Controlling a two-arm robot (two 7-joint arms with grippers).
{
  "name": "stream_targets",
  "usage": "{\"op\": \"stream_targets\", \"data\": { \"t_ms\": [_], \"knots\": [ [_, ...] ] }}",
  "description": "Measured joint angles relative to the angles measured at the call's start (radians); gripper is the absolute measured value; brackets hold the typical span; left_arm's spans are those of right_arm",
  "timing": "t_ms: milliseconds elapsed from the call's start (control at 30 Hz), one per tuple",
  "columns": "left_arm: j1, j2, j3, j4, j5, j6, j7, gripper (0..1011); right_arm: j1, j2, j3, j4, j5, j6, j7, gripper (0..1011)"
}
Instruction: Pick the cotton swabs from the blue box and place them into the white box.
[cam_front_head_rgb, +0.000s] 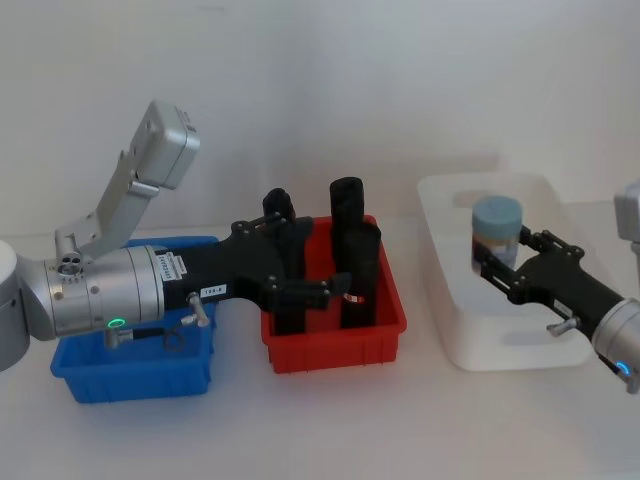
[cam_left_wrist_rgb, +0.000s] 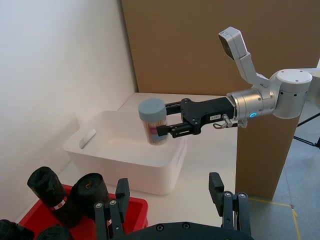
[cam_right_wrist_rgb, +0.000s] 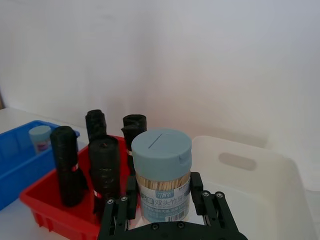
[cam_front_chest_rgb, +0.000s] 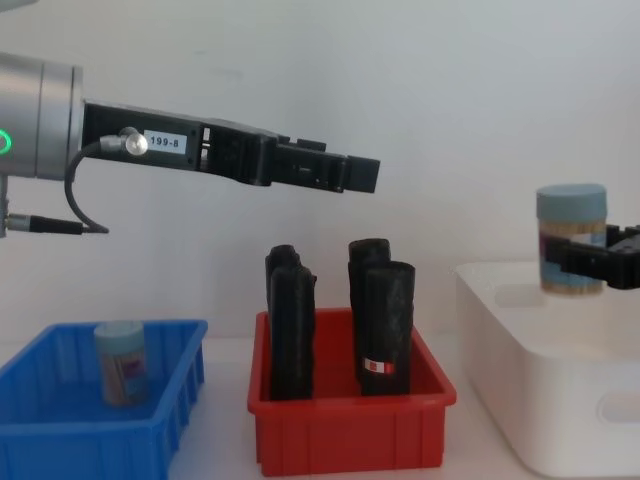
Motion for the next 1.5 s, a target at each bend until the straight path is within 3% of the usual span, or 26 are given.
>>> {"op": "stream_targets", "data": {
  "t_ms": [400, 767, 967, 1100, 1267, 1500],
  "knots": [
    [0.0, 0.0, 0.0, 0.0, 0.0, 0.0, 0.0, 1004, 0.026, -0.004, 0.023, 0.08, -0.003, 0.02, -0.147, 630],
    [0.0, 0.0, 0.0, 0.0, 0.0, 0.0, 0.0, 1004, 0.104, -0.034, 0.032, 0.238, -0.002, 0.047, -0.236, 630],
    [0.0, 0.0, 0.0, 0.0, 0.0, 0.0, 0.0, 1004, 0.148, -0.049, 0.033, 0.32, -0.005, 0.039, -0.241, 639],
    [0.0, 0.0, 0.0, 0.0, 0.0, 0.0, 0.0, 1004, 0.163, -0.055, 0.032, 0.349, -0.008, 0.028, -0.238, 719],
    [0.0, 0.0, 0.0, 0.0, 0.0, 0.0, 0.0, 1004, 0.185, -0.064, 0.03, 0.388, -0.013, -0.003, -0.213, 915],
    [0.0, 0.0, 0.0, 0.0, 0.0, 0.0, 0.0, 1004, 0.195, -0.069, 0.028, 0.402, -0.014, -0.046, -0.178, 1001]
  ]
}}
